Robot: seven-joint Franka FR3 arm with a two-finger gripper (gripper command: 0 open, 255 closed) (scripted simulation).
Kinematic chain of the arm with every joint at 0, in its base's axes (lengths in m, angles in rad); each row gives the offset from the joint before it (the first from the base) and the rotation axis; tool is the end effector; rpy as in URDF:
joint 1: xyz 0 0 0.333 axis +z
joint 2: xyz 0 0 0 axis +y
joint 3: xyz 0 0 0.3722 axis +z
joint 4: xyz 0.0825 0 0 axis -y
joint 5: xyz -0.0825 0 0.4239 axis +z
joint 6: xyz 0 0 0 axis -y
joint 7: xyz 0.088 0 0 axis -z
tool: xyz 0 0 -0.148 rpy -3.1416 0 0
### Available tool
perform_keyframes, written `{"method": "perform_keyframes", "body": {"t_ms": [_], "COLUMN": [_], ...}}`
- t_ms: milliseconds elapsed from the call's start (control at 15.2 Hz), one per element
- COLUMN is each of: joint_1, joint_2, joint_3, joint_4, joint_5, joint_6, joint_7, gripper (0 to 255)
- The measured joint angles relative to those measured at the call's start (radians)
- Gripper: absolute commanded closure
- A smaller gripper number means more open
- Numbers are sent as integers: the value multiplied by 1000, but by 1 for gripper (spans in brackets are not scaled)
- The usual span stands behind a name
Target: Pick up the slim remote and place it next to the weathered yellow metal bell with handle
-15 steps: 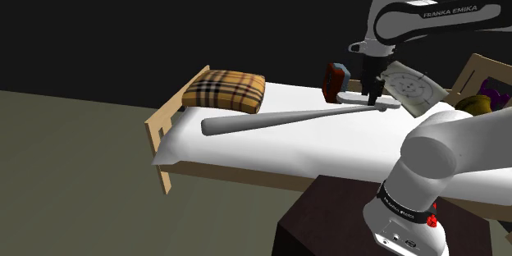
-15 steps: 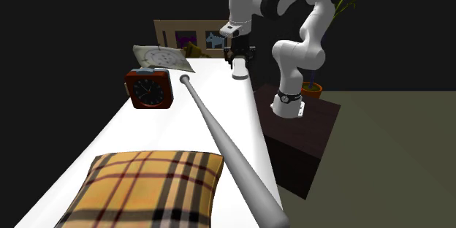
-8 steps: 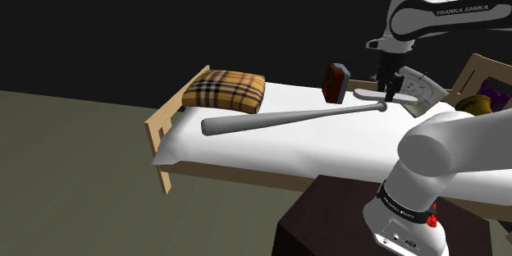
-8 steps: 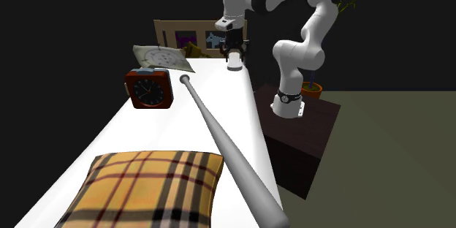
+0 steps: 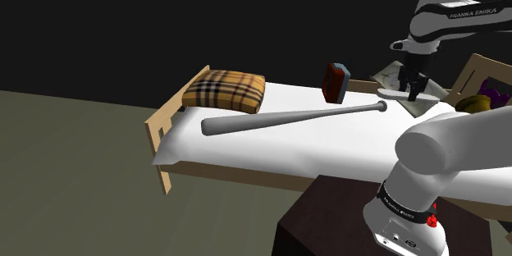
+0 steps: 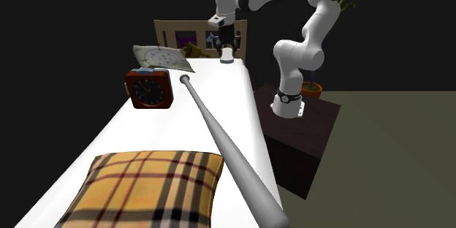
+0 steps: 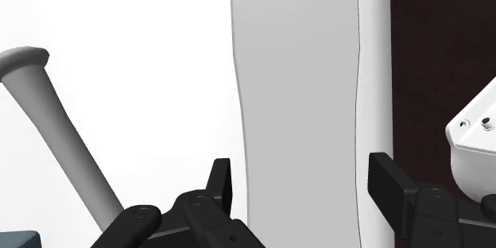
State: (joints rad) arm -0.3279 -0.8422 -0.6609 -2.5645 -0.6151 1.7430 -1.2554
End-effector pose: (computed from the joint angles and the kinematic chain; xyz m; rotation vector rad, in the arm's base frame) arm 0.1217 -0.3342 0.4472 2.9802 0.9235 -0.2156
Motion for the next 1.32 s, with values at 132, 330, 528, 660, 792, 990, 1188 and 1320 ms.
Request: {"method": "perform_keyframes", "body": {"t_ms": [132,330,528,660,792,990,1188,1320], "joint_1": [-3,3,14,36,77,138,224,307], "joint_2": [25,69,113,152,206,267,323,353], "joint_3": [-46,-122,-205,-264,-345,-458,-599,-709], "joint_4": [44,102,178,227,292,375,470,539], "joint_5": [-21,-49,-72,-77,-75,-66,-48,-34], "joint_6": [3,25,37,55,81,109,129,137], "joint_7": [-50,-116,-198,-242,-295,-368,-451,-500], "gripper": [255,255,255,255,255,255,255,255]}}
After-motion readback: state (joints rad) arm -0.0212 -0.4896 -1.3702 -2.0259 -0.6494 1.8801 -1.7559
